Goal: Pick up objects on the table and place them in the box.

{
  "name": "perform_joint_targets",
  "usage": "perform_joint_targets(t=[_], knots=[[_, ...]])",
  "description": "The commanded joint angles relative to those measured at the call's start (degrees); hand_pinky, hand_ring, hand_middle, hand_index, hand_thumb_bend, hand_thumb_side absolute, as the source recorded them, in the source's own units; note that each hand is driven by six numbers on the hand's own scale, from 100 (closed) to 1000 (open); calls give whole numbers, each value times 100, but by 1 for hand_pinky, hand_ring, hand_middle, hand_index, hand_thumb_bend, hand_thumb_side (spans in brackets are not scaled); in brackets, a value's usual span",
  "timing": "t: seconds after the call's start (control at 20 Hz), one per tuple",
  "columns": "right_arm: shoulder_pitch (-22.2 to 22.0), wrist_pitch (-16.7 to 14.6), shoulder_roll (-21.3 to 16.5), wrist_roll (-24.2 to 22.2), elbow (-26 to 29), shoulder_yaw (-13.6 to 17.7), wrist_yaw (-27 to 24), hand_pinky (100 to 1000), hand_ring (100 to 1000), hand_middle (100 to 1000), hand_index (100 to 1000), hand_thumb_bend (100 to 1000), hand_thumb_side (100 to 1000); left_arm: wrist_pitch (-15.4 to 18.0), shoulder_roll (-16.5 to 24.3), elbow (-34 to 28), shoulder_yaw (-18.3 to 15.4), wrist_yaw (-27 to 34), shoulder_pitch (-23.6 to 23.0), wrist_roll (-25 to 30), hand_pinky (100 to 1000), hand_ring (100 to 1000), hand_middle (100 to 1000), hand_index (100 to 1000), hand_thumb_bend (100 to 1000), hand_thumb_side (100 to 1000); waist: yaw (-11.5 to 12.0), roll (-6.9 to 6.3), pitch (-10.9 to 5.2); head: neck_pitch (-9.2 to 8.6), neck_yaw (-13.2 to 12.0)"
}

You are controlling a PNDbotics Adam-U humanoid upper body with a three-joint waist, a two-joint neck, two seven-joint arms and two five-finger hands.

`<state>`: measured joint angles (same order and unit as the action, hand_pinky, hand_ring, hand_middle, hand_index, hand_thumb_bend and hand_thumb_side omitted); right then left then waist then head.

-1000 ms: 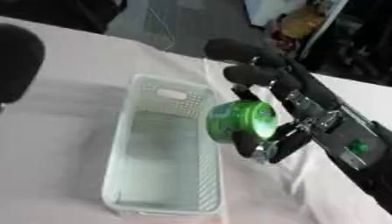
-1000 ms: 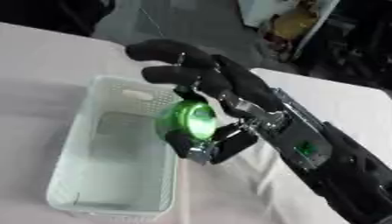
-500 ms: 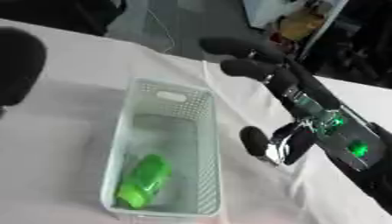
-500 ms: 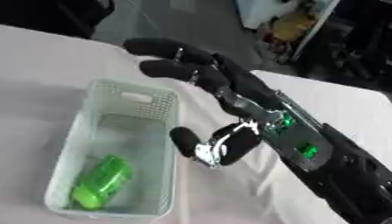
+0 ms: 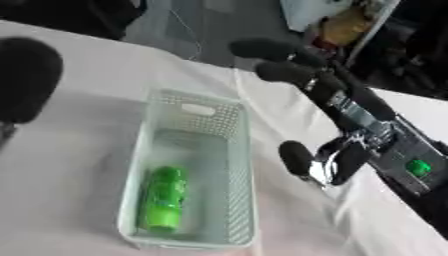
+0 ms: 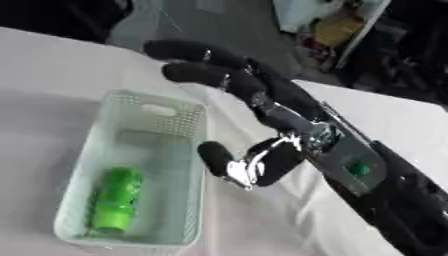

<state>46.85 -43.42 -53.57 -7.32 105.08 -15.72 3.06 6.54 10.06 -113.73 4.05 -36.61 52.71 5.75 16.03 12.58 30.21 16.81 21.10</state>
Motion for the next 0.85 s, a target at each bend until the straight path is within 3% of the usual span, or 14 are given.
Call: perform_joint_targets(t=[0.05, 0.1, 0.15, 0.4, 0.45, 0.5, 0.55, 0.85], knots=[[-325, -38, -43, -10, 301, 65, -128, 996, 932, 969, 1000, 100, 489, -34, 145, -86, 1, -83, -110, 37, 636, 668, 911, 808, 755, 869, -162, -197, -293, -92, -30], [-526, -35, -60, -17, 405, 85, -153, 996, 932, 969, 1000, 100, 266, -43, 187, -86, 2, -101, -215, 39, 636, 668, 911, 808, 595, 893, -271, -271, -355, -102, -66], [-721, -12, -84, -13, 492, 118, -181, 968, 914, 960, 1000, 100, 489, -50, 236, -86, 5, -119, -320, 43, 638, 670, 909, 809, 754, 870, -365, -334, -432, -90, -80], [-1460, 115, -315, 93, 908, 330, -283, 908, 880, 947, 1000, 100, 478, -41, 502, -86, 6, -220, -891, 24, 641, 673, 906, 810, 755, 870, -877, -620, -758, -58, -161], [-1563, 109, -348, 120, 930, 360, -305, 893, 871, 945, 1000, 100, 555, -49, 551, -86, -4, -247, -1001, 17, 642, 674, 905, 811, 756, 869, -975, -669, -817, -56, -109], [-1658, 97, -372, 143, 941, 381, -332, 892, 870, 945, 1000, 100, 480, -61, 603, -86, -22, -275, -1114, 0, 642, 674, 905, 811, 756, 869, -1064, -711, -874, -51, -54], [-1736, 79, -390, 162, 946, 401, -364, 885, 866, 944, 1000, 100, 484, -81, 651, -86, -46, -304, -1224, -23, 642, 674, 905, 811, 757, 868, -1148, -750, -931, -49, -11], [-2118, -106, -495, 301, 951, 555, -607, 877, 863, 942, 1000, 100, 488, -251, 902, -86, -200, -475, -1731, -160, 645, 677, 902, 812, 756, 870, -1477, -874, -1231, -134, 24]])
